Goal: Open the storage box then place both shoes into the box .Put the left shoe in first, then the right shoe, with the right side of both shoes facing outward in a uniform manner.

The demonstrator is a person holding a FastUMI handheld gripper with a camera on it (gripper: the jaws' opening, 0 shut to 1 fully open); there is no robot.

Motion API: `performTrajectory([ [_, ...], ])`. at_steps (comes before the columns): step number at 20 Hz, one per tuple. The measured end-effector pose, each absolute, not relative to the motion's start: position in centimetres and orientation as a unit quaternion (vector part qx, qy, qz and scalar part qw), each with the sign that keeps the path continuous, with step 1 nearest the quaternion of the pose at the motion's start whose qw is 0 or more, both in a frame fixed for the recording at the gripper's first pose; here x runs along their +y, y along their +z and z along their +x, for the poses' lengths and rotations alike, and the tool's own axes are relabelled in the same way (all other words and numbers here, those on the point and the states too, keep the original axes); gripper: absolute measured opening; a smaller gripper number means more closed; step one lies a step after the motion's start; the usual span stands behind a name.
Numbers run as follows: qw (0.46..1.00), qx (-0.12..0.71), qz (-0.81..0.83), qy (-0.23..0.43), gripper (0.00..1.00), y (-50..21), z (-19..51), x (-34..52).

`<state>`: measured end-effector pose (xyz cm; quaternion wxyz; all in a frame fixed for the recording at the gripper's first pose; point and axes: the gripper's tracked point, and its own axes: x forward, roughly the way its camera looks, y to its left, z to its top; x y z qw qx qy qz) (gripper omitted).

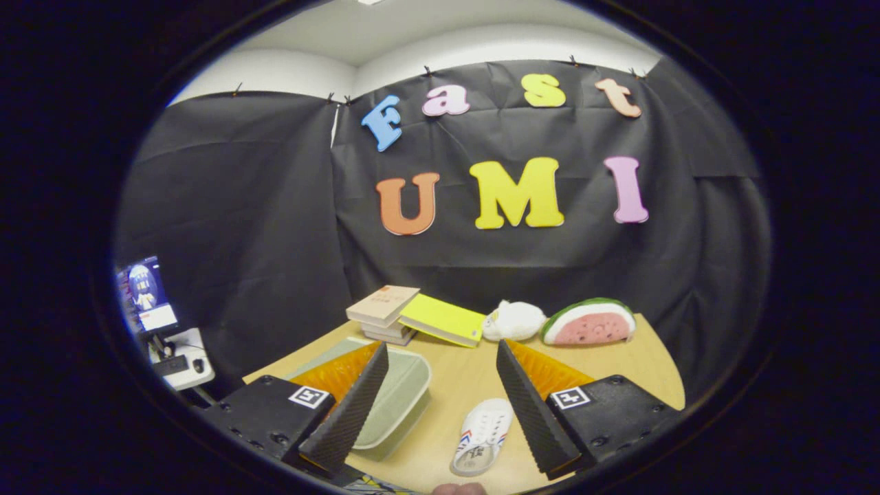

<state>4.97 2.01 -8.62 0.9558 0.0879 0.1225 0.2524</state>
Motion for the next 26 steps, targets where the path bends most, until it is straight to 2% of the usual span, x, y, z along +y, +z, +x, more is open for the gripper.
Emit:
performTrajectory([
  [5, 0.893, 0.218, 0.164, 0.357, 1.0, -14.5, 4.9, 6.0],
  [8, 0.854, 0.272, 0.202, 0.394, 1.0, -17.6, 4.2, 8.1],
  [14, 0.779, 0.373, 0.284, 0.416, 1.0, -22.5, 3.5, 11.0],
  [26, 0.657, 0.461, 0.41, 0.434, 0.97, -23.6, 3.4, 14.5],
])
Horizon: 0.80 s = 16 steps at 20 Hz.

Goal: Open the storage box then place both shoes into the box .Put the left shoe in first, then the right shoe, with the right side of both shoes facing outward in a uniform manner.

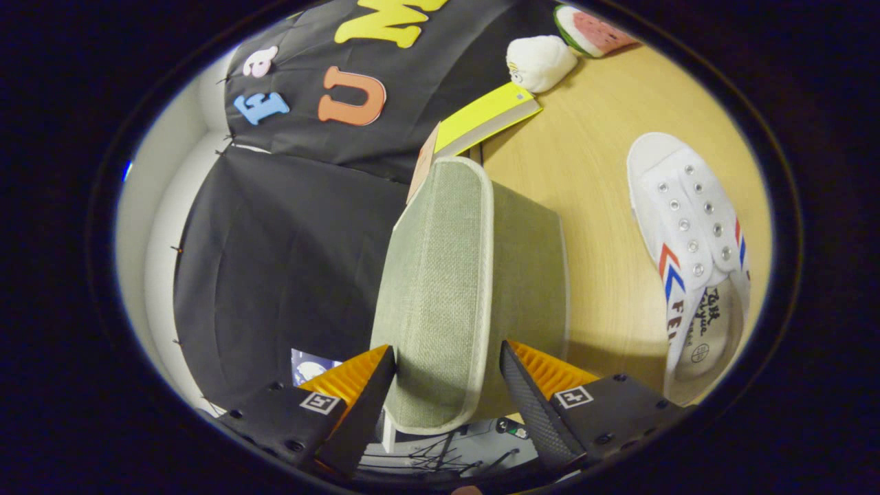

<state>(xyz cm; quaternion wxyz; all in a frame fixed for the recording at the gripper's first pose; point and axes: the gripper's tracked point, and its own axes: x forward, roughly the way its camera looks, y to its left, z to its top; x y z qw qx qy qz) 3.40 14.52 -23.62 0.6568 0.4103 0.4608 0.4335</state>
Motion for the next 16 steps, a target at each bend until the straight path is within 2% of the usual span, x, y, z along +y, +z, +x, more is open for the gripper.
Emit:
performTrajectory([
  [2, 0.661, 0.464, 0.404, 0.429, 0.82, -23.4, 3.4, 13.9],
  [4, 0.661, 0.463, 0.411, 0.424, 0.74, -22.4, 3.3, 13.0],
  [7, 0.685, 0.453, 0.391, 0.415, 0.35, -21.6, 3.0, 11.9],
  [11, 0.707, 0.44, 0.367, 0.414, 0.06, -19.2, 2.8, 12.2],
  [16, 0.741, 0.404, 0.334, 0.419, 0.05, -13.7, 2.6, 12.8],
])
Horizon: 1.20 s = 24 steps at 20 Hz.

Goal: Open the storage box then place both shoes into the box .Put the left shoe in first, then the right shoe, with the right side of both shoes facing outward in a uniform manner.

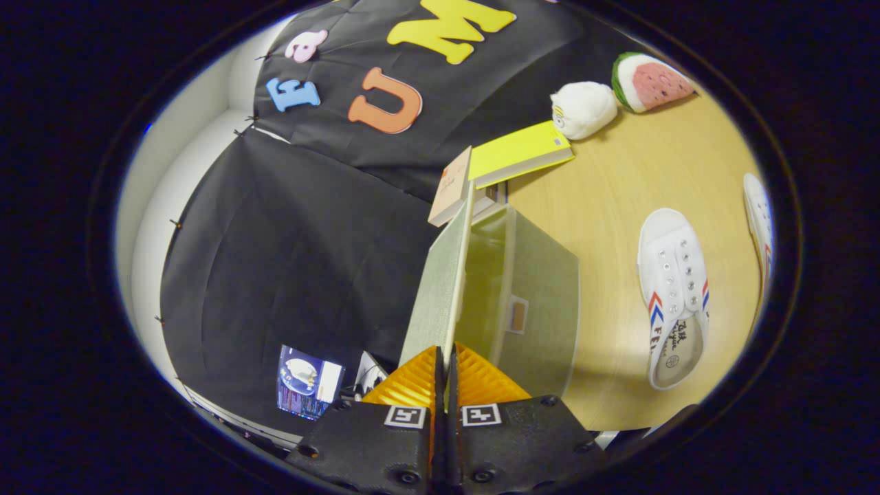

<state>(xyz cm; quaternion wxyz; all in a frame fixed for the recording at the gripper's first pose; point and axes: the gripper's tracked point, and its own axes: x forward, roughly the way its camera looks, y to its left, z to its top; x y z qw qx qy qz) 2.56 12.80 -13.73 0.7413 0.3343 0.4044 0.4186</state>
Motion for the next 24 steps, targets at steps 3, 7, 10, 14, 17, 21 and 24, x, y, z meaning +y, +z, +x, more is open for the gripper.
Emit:
performTrajectory([
  [3, 0.76, 0.381, 0.306, 0.429, 0.05, -9.7, 1.9, 15.0],
  [7, 0.774, 0.355, 0.271, 0.45, 0.05, -5.3, 0.6, 20.5],
  [10, 0.774, 0.347, 0.253, 0.466, 0.05, -3.4, -0.7, 25.7],
  [14, 0.785, 0.333, 0.205, 0.481, 0.09, -3.0, -2.0, 32.1],
  [17, 0.795, 0.325, 0.171, 0.482, 0.14, -3.2, -2.2, 35.4],
  [21, 0.82, 0.305, 0.124, 0.468, 0.26, -4.2, -1.2, 38.2],
  [24, 0.83, 0.29, 0.106, 0.464, 0.56, -4.1, -1.3, 38.8],
])
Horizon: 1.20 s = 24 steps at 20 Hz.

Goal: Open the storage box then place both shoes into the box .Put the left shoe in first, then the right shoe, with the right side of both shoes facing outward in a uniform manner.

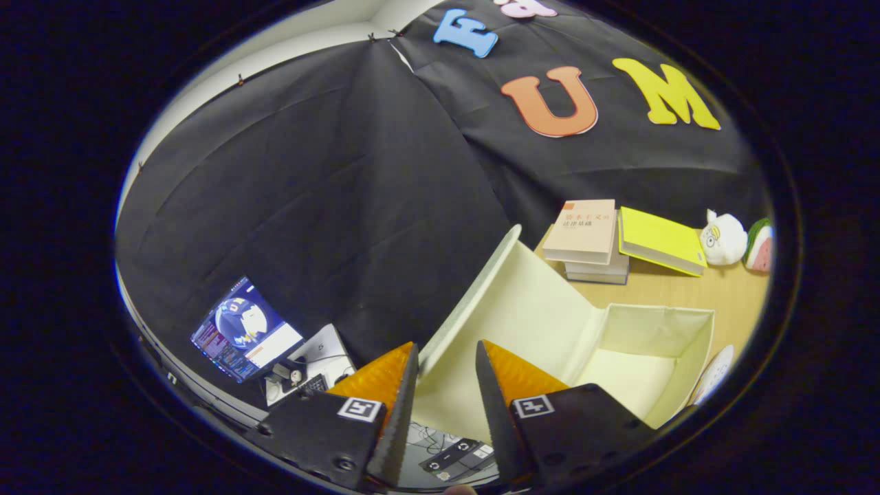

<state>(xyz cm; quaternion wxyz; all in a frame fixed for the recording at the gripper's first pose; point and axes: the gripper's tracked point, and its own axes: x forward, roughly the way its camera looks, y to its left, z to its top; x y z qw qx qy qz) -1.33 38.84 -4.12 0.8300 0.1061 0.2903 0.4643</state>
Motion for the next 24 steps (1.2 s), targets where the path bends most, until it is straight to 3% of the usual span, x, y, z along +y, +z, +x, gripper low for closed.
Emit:
performTrajectory([
  [4, 0.858, 0.258, 0.085, 0.436, 0.82, -3.8, -0.4, 37.0],
  [5, 0.865, 0.251, 0.078, 0.427, 0.94, -3.7, -0.1, 36.3],
  [16, 0.946, 0.152, 0.037, 0.283, 0.99, -0.8, 2.3, 22.9],
  [24, 0.974, 0.183, 0.057, 0.121, 1.0, -4.2, 3.1, 7.2],
])
